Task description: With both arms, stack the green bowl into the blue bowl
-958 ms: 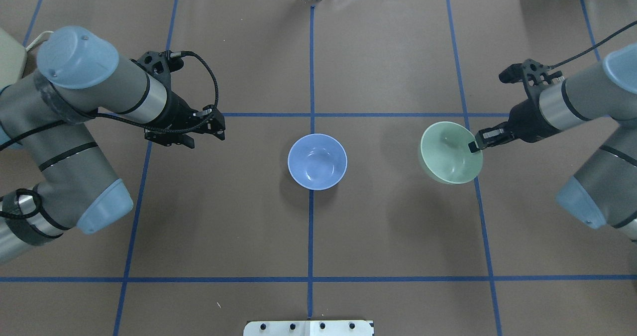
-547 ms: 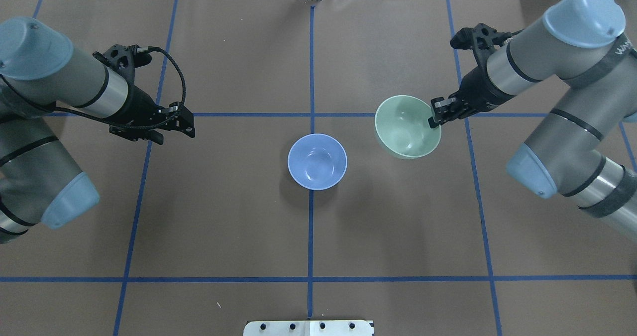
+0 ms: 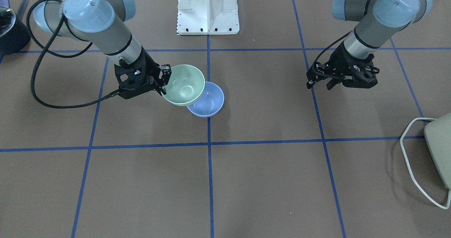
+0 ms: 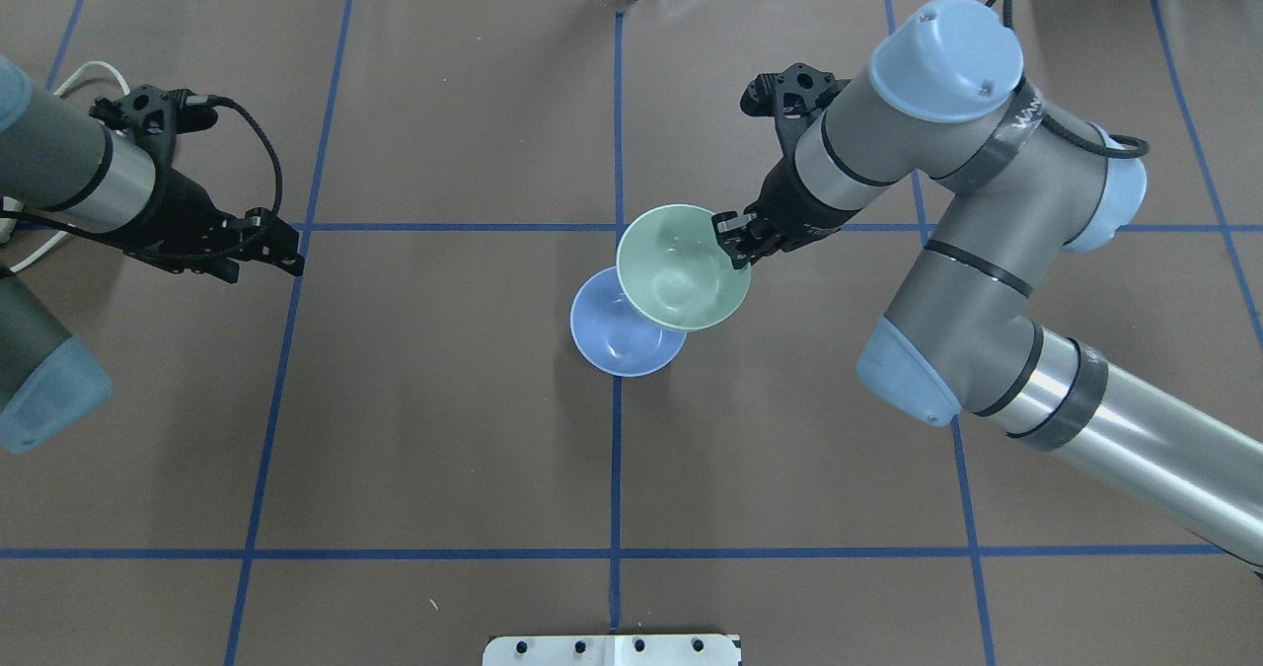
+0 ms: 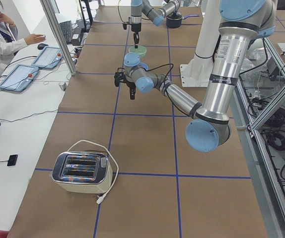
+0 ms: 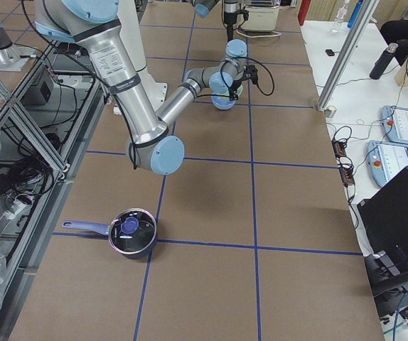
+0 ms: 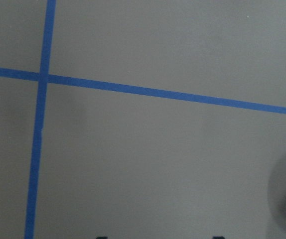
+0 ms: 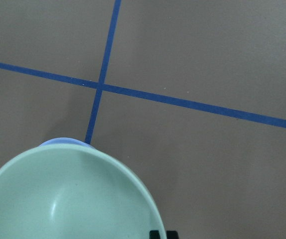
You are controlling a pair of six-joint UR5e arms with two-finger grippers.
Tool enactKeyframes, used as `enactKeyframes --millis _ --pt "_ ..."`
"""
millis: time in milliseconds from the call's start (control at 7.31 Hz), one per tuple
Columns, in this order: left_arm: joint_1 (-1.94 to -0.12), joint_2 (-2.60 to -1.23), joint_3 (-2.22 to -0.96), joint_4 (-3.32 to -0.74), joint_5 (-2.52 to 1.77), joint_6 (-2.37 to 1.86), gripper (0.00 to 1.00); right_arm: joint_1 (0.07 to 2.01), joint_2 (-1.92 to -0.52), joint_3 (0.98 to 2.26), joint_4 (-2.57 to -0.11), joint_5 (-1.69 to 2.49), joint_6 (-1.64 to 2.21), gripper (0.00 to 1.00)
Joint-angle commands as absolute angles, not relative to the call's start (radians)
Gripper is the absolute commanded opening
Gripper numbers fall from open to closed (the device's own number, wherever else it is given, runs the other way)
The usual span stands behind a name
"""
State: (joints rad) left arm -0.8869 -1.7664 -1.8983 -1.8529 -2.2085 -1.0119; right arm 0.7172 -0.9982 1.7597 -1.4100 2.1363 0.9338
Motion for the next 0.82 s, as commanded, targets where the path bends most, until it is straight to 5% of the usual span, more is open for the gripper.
enactKeyframes --millis 0,684 --pt "-0.9 -1.709 -1.914 -1.856 -2.209 -0.925 0.79 0.68 -0.947 1.717 -1.413 2.091 0.95 0.03" --pt "-0.9 -1.704 -1.913 -1.858 -2.207 -0.923 0.79 0.601 -0.897 1.646 -1.411 1.97 0.982 0.03"
